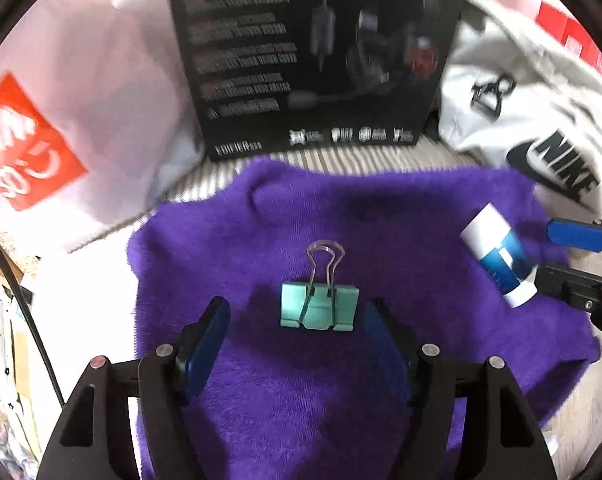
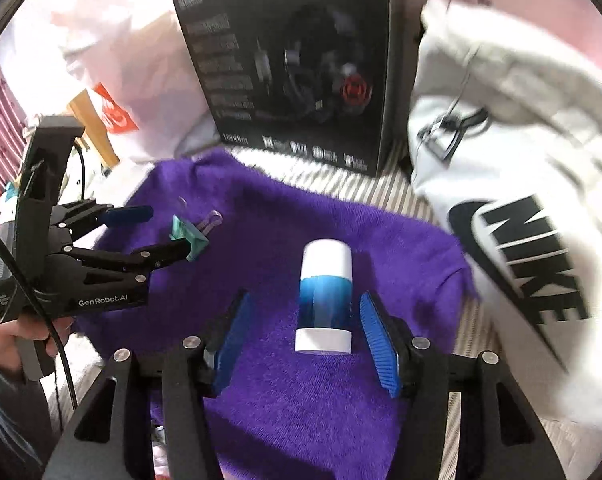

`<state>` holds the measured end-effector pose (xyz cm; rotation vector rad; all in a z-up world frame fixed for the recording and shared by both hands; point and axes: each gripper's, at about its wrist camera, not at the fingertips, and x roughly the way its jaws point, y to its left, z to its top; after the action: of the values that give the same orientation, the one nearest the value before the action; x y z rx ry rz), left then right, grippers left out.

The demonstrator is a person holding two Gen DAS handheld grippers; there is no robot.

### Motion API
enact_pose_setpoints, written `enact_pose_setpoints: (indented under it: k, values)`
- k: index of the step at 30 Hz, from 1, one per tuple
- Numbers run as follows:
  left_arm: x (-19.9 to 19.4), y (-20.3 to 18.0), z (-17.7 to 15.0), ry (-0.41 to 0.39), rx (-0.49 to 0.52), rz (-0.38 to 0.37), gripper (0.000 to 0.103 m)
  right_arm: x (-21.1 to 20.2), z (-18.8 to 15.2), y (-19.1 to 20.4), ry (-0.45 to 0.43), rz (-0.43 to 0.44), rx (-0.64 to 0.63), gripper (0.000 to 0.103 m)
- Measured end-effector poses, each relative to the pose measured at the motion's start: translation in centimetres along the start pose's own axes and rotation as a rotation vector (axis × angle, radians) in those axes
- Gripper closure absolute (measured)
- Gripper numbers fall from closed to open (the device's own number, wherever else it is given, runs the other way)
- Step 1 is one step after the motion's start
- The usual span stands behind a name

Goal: Organize rigid objects
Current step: 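Open both tools to release clip and container on the towel, then grasp the white USB charger with left tool while right tool grasps USB light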

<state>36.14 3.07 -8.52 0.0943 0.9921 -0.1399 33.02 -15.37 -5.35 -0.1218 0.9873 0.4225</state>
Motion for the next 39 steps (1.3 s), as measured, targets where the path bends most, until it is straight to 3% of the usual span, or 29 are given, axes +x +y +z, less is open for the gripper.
enact_pose_setpoints:
  k: [4, 8, 19, 25, 33, 34, 39]
  values:
    - [-2.9, 0.3, -0.2, -0.044, -0.016, 0.030, 0.035, -3.0, 0.2, 0.2, -0.058, -0.021, 0.016, 0.041]
    - [-5.9, 0.2, -2.5, -0.055, -0.010, 0.032, 0.035, -5.6, -1.2, 0.2, -0.087, -0.018, 0.065, 0.039]
    - [-10.9, 1.1, -11.5, -0.062, -0.125, -0.013, 0.035, -10.5, -10.7, 4.2, -0.079, -0.108, 0.129, 0.039]
    - [-9.4, -0.3, -14.7, -0.018, -0.169, -0.060, 0.035, -12.0, -13.8, 5.2, -0.094, -0.059, 0.175, 0.038]
    - [-5.9, -1.5, -15.1, 0.047, -0.177, 0.008, 0.038, -10.3, -17.0, 4.5, -0.034, -0.046, 0.206, 0.038]
    - [-5.7, -1.5, -15.2, 0.041, -0.168, 0.025, 0.042, -10.0, -17.3, 4.2, -0.029, -0.048, 0.211, 0.038]
    - [-6.5, -0.2, -16.1, 0.033, -0.172, 0.052, 0.040, -9.1, -18.6, 3.0, -0.001, -0.046, 0.224, 0.038]
